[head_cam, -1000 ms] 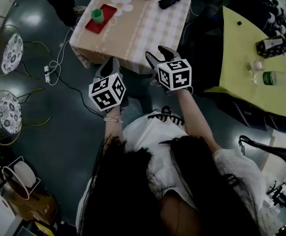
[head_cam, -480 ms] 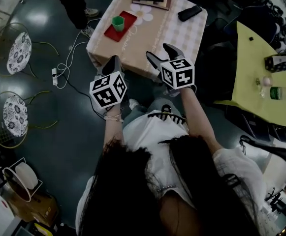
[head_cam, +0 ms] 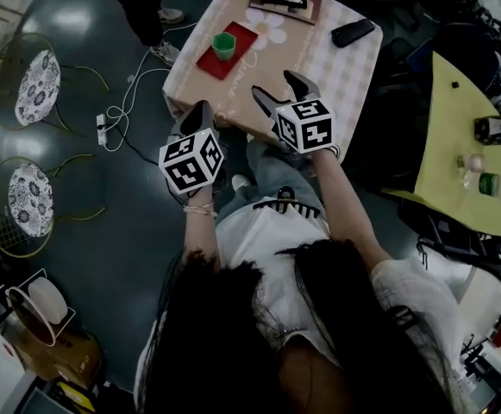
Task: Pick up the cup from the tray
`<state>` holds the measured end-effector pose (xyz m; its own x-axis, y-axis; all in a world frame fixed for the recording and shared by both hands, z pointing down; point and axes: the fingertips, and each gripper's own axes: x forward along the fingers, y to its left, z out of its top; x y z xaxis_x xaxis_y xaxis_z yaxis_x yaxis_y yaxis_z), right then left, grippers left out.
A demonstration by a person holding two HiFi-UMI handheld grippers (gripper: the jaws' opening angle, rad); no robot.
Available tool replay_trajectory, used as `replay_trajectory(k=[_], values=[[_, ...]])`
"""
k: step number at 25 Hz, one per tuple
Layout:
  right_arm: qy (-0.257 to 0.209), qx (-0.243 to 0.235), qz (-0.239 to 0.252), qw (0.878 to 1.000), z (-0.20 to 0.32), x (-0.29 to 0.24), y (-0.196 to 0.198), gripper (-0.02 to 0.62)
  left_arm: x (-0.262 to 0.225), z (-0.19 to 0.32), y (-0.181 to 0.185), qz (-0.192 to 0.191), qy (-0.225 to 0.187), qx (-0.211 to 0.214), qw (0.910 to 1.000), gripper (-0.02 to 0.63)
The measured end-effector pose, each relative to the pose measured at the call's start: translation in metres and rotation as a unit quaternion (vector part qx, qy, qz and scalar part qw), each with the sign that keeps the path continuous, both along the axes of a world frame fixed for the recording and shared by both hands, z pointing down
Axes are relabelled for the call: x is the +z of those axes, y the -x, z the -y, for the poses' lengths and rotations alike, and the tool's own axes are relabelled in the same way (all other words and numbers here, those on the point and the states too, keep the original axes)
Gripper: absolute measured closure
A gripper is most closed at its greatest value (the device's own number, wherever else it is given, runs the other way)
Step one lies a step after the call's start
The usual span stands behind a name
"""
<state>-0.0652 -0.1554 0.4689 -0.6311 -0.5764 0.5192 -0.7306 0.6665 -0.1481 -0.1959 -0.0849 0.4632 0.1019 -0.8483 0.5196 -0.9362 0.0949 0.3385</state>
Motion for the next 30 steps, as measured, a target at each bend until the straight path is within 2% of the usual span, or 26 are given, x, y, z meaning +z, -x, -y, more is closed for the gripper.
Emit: replay_trajectory(k=[10,18,21,24,30], values=[[0.026,-0.083,-0.047,0.995,0.065,0.038,0.066,0.241,0.023,0.061,0.026,-0.011,0.032,-0.023,0.9992,0.597],[0.054,-0.122,-0.081,0.988,0.11,0.08,0.111,0.23,0.047,0.109,0.042,-0.023,0.058,-0.032,0.9975,0.597],[0.067,-0.139,-0.097,0.983,0.119,0.095,0.128,0.221,0.055,0.124,0.051,-0.021,0.069,-0.033,0.9969,0.597],[0.067,-0.162,-0.132,0.976,0.125,0.113,0.14,0.215,0.06,0.134,0.06,-0.022,0.077,-0.041,0.9959,0.597],[0.09,-0.178,-0.16,0.967,0.133,0.14,0.149,0.215,0.064,0.142,0.071,-0.019,0.088,-0.054,0.9944,0.597]])
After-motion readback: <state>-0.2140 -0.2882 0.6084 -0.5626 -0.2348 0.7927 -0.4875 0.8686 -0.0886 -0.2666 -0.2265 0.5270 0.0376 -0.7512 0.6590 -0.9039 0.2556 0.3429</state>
